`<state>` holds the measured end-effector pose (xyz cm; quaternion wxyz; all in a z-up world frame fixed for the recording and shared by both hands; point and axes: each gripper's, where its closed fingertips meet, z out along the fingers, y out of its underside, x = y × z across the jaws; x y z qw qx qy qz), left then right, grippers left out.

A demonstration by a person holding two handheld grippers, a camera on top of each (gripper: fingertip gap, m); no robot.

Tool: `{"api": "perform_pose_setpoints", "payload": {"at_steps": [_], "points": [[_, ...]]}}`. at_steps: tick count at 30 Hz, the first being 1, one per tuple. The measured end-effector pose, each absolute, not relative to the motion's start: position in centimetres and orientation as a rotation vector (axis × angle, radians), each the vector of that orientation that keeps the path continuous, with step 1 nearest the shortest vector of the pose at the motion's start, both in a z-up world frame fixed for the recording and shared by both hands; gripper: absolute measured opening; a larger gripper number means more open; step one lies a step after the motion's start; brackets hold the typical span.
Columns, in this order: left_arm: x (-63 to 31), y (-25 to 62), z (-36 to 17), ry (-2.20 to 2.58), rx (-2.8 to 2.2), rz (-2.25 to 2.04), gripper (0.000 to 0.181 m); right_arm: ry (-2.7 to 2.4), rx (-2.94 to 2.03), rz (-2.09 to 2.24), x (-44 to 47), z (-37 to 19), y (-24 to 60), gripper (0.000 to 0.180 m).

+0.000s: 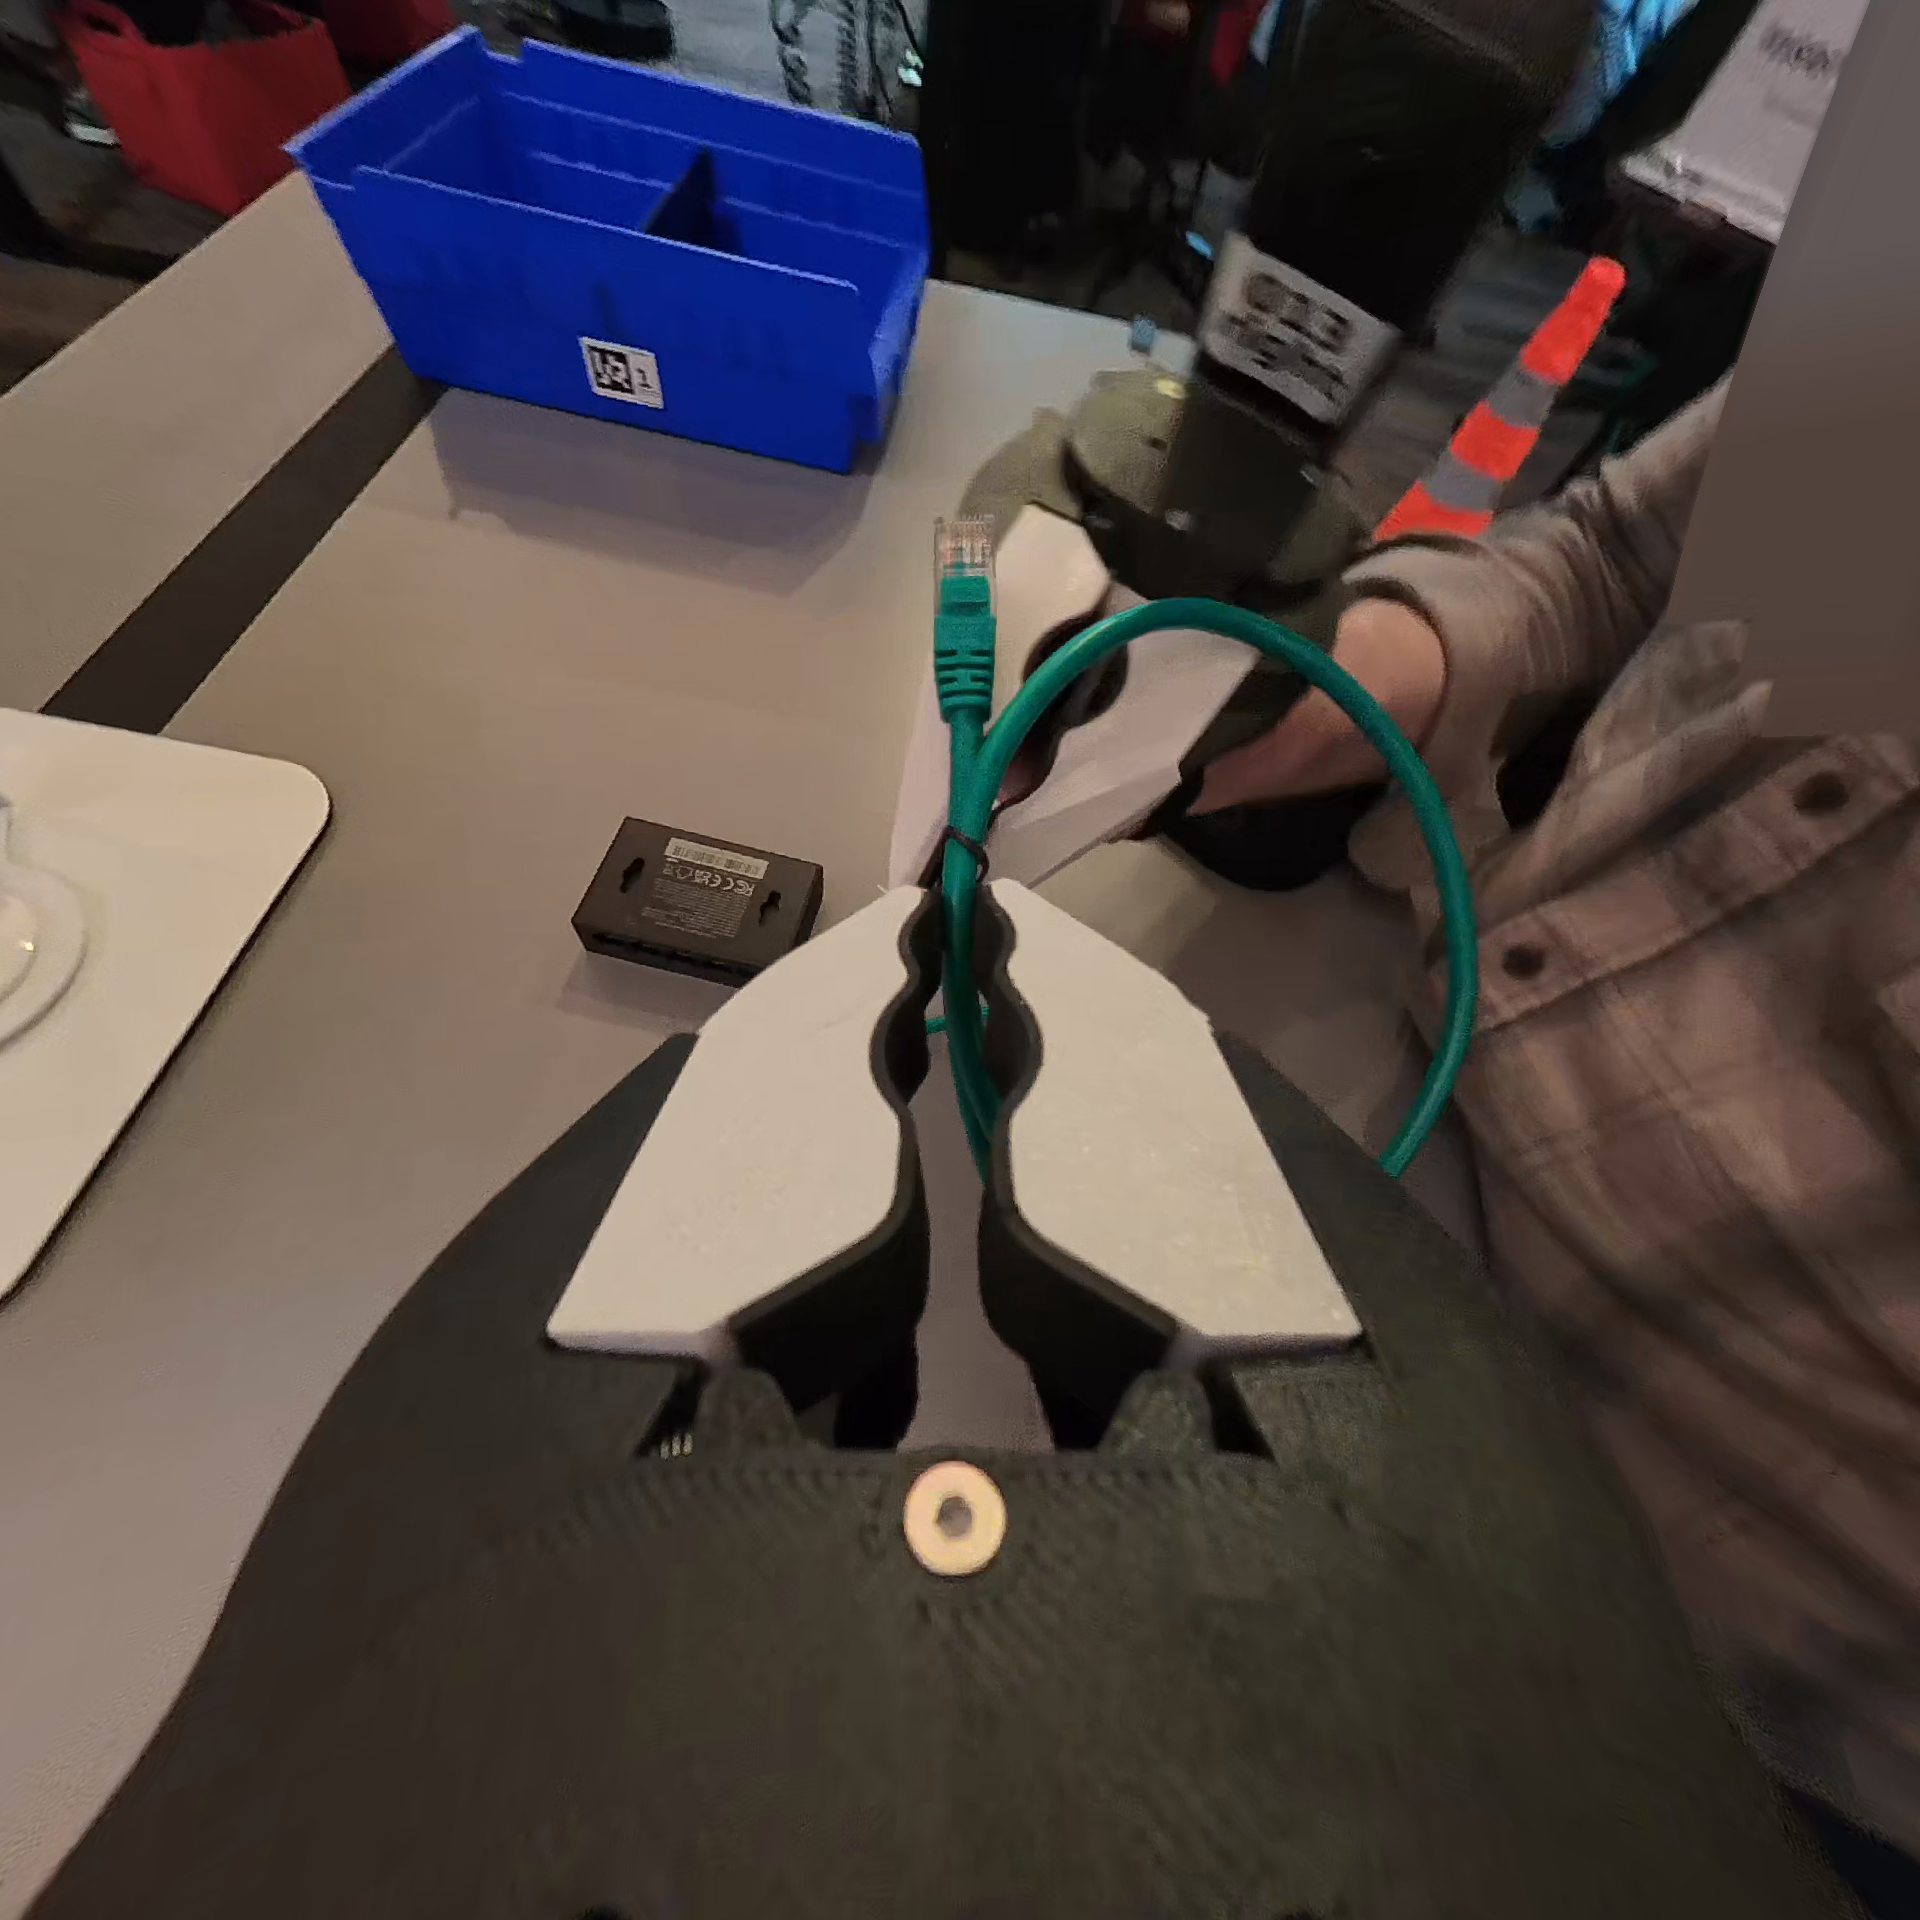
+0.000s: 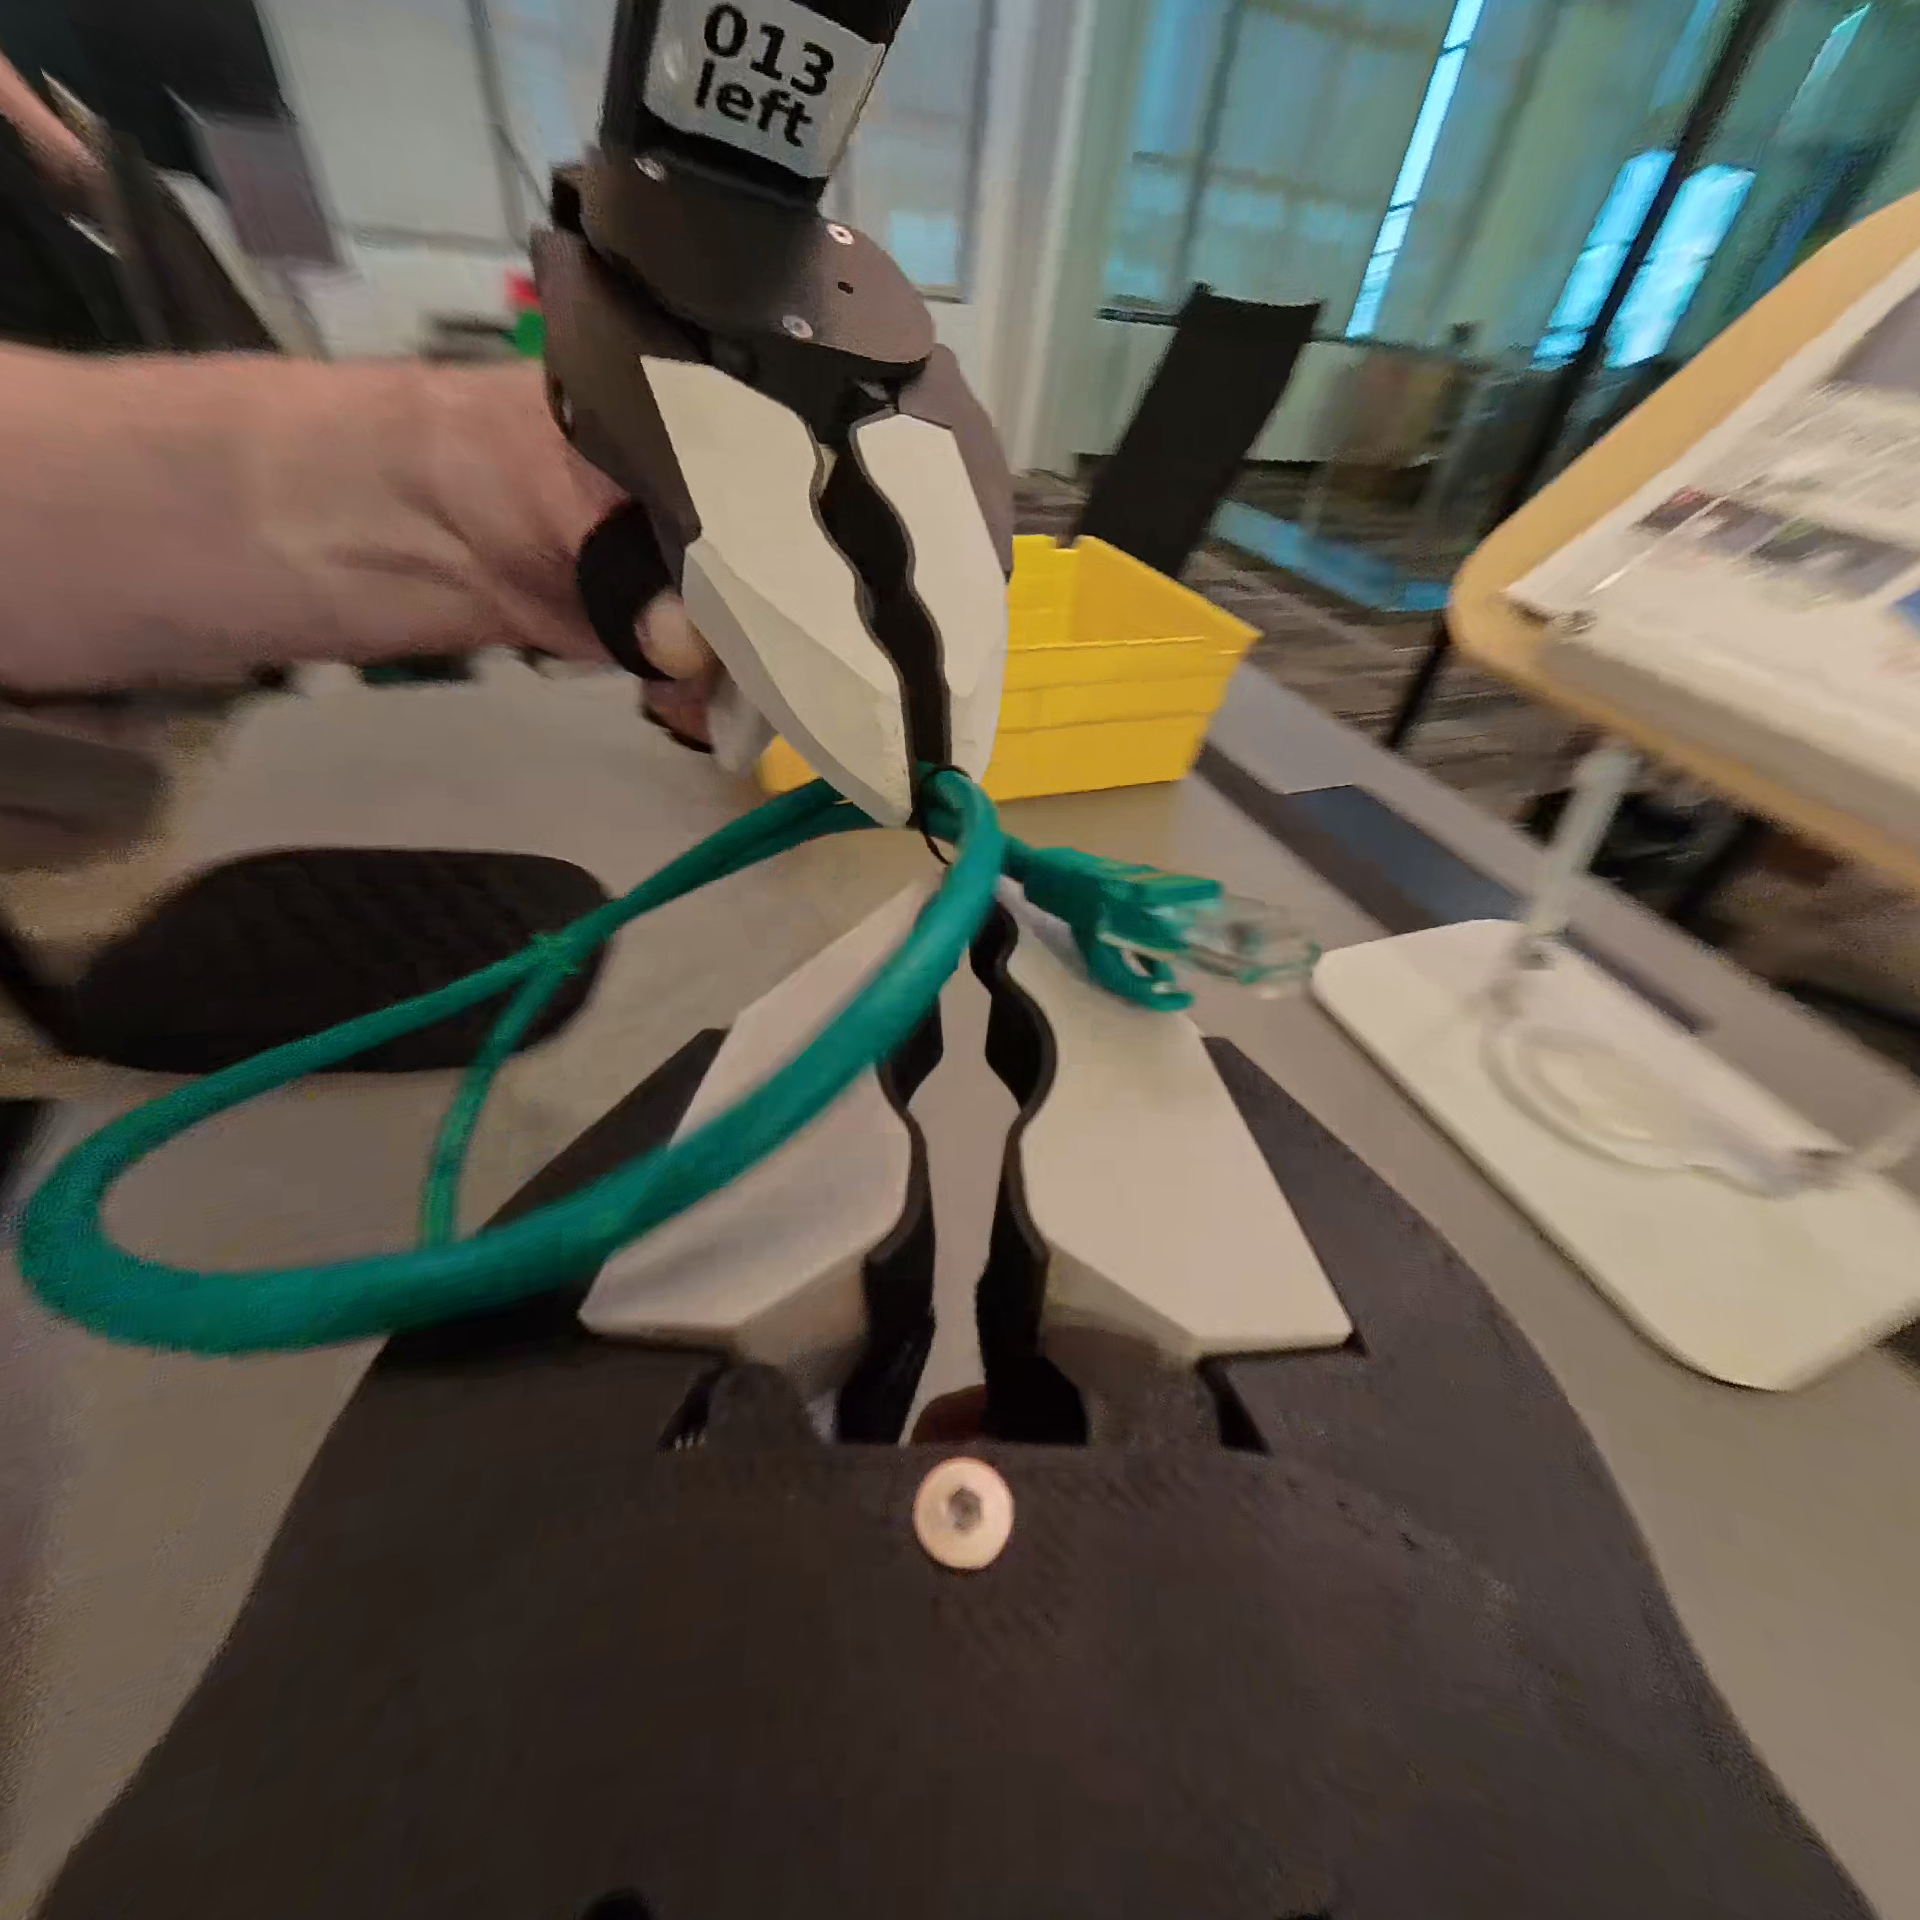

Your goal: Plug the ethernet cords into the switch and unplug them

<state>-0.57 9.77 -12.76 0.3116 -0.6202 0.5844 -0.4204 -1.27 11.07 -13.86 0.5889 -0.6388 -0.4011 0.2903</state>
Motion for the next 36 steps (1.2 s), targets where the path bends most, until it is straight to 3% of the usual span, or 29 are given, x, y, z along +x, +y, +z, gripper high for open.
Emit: {"api": "perform_pose_setpoints", "payload": {"at_steps": [11,17,21,23,26,31,36], "points": [[0.4,10.8,-12.1,1.011,-1.717,-1.433,0.005,-1.128,-1.221,-0.334,0.8,-12.7,13.1,0.000],[0.7,10.8,-12.0,0.824,-1.693,-1.551,0.005,-1.196,-1.107,-0.473,0.9,-12.7,13.1,0.000],[0.6,10.9,-12.1,0.849,-1.690,-1.519,0.005,-1.211,-1.204,-0.223,0.3,-13.5,12.8,0.007],[0.5,11.0,-12.1,0.884,-1.695,-1.482,0.005,-1.246,-1.245,-0.033,-0.4,-14.0,11.9,0.024],[0.4,11.1,-12.1,0.931,-1.705,-1.452,0.005,-1.212,-1.342,0.210,-0.2,-14.3,11.7,0.035],[0.2,10.8,-11.9,1.030,-1.707,-1.445,0.005,-1.128,-1.443,0.864,-0.4,-14.2,10.0,0.028],[0.3,9.1,-11.1,1.238,-1.638,-1.454,0.005,-1.004,-1.406,1.496,0.8,-12.4,9.8,0.037]]}}
